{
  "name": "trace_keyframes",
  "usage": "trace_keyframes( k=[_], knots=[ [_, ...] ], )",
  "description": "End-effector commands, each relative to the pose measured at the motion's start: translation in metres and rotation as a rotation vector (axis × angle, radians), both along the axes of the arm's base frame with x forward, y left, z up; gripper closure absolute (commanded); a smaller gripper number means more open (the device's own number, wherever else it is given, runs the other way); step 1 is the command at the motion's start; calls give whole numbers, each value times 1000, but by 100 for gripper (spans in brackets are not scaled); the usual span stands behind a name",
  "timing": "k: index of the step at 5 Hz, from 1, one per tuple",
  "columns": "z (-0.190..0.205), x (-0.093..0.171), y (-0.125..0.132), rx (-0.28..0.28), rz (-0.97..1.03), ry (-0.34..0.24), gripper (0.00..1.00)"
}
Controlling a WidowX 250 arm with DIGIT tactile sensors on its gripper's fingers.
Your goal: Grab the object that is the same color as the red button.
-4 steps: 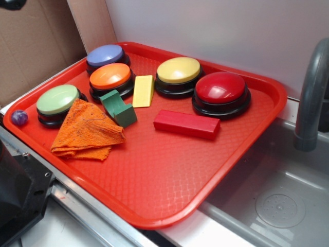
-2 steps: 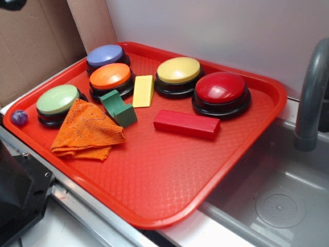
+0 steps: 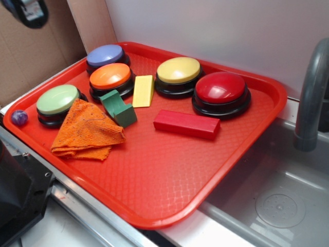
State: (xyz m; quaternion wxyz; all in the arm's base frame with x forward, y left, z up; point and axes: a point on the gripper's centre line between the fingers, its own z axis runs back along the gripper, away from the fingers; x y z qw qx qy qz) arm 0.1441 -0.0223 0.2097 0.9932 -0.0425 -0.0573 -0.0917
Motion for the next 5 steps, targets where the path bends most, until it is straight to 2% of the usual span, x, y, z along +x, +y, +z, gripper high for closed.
trace_keyframes(
  k=[1,2,4,5],
  knots=[
    [-33,41,-19,24,-261,-78,0],
    [-65,64,-41,-12,-434,-125,0],
    [-108,87,-55,11,-580,-106,0],
    [-124,94,-53,10,-631,-122,0]
  ],
)
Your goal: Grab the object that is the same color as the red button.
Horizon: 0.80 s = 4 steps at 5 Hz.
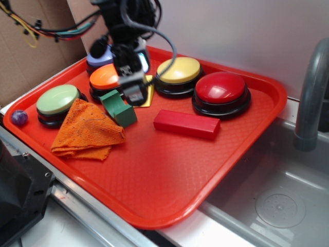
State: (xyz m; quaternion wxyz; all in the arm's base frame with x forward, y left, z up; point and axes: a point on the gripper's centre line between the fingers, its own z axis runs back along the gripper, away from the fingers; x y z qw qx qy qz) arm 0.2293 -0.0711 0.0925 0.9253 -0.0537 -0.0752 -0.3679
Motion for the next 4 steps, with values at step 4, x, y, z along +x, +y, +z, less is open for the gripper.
trace_keyframes(
  k=[4],
  knots=[
    [-59,29,-8,-28,-111,-46,0]
  ],
)
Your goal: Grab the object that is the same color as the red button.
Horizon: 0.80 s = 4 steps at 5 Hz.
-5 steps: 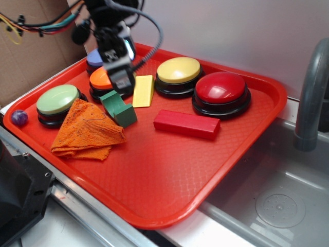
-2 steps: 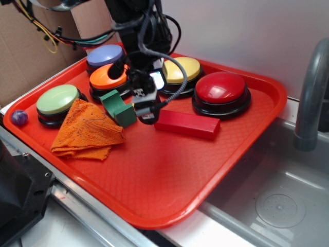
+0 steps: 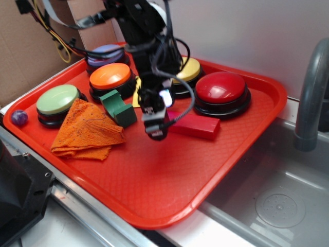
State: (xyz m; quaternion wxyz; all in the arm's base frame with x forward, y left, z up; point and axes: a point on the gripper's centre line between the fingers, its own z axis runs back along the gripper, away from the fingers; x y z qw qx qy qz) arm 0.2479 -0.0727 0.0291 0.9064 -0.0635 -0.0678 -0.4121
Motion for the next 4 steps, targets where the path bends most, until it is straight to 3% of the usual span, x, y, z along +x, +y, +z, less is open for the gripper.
trace_keyframes(
  k=[1,2,4],
  knots=[
    [1,6,-11,-28,-63,-71,0],
    [-2,3,-14,-26,-58,-79,100],
    [3,4,-11,6,29,-84,100]
  ],
)
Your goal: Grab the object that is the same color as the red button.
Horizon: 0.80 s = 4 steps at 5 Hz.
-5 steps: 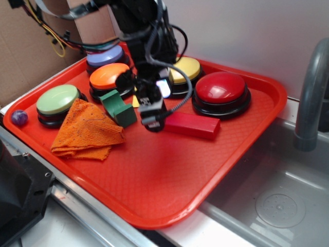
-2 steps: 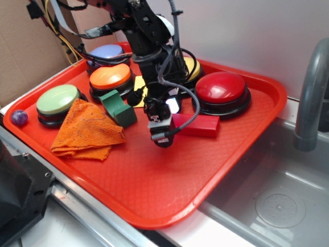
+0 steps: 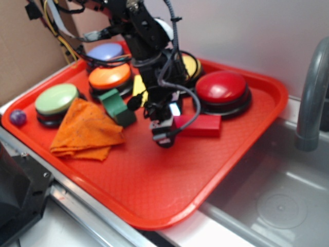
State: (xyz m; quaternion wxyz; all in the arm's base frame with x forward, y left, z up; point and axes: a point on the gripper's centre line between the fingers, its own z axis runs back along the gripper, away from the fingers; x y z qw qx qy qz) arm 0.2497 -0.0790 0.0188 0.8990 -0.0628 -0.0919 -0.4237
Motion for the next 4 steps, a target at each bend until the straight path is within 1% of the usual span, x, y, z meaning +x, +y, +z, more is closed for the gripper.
trace_keyframes(
  k=[1,2,3,4],
  knots=[
    [34,1,1,14,234,6,100],
    [61,-3,7,4,379,40,100],
    [94,-12,11,110,495,75,100],
    [125,-30,22,92,639,64,100]
  ],
)
